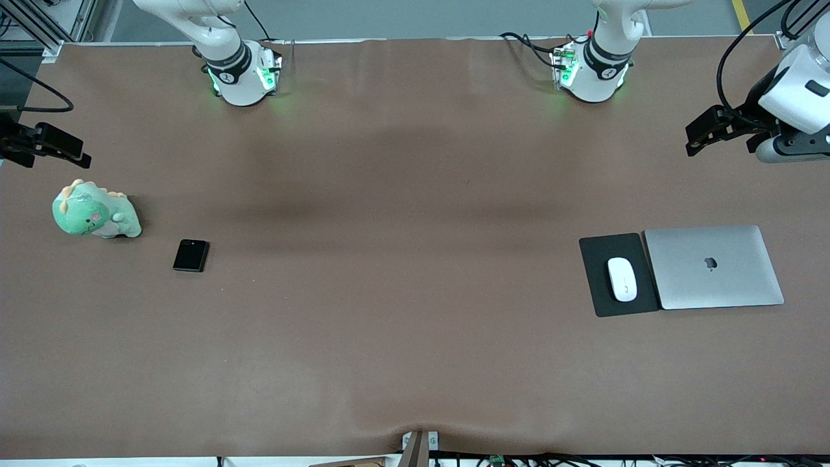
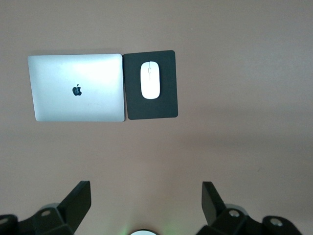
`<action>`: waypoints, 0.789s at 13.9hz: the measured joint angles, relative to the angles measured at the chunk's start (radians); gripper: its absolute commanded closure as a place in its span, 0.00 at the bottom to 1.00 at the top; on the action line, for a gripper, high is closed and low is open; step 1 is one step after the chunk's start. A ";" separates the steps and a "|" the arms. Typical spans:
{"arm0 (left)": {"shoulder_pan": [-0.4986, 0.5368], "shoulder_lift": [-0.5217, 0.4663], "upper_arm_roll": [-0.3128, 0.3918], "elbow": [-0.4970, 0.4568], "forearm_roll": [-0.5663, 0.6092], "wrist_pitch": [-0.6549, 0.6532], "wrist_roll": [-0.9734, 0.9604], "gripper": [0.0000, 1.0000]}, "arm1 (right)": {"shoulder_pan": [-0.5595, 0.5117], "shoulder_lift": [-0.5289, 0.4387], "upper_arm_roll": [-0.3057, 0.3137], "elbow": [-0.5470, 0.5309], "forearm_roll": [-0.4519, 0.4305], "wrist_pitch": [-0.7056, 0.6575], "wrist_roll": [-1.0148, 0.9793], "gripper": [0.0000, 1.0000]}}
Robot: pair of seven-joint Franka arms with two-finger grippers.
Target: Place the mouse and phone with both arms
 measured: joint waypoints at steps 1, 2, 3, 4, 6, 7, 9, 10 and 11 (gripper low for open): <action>0.000 0.000 0.000 0.000 0.000 0.000 0.000 0.00 | 0.002 0.000 -0.003 0.000 0.000 0.000 0.002 0.00; 0.000 0.000 0.000 0.000 0.000 0.000 0.000 0.00 | 0.002 0.000 -0.004 0.001 0.000 0.000 0.004 0.00; 0.000 0.000 0.000 0.000 0.000 0.000 0.000 0.00 | 0.002 0.000 -0.005 0.001 0.001 0.000 0.006 0.00; 0.000 0.000 0.000 0.000 0.000 0.000 0.000 0.00 | 0.003 0.000 -0.005 0.001 0.002 0.001 0.009 0.00; 0.000 0.000 0.000 0.001 0.000 0.000 0.000 0.00 | 0.005 0.000 -0.005 0.002 0.005 0.001 0.036 0.00; 0.000 0.000 0.001 0.002 0.000 0.000 0.000 0.00 | 0.008 0.000 -0.005 0.002 0.008 0.001 0.052 0.00; 0.000 0.000 0.002 0.012 0.000 0.000 0.000 0.00 | 0.013 0.000 -0.005 0.002 0.016 0.001 0.069 0.00; 0.000 0.000 0.002 0.017 0.000 0.000 0.000 0.00 | 0.013 0.001 -0.005 0.005 0.025 0.003 0.071 0.00; 0.000 0.000 0.002 0.019 0.000 0.000 0.000 0.00 | 0.013 0.002 -0.005 0.011 0.030 0.004 0.072 0.00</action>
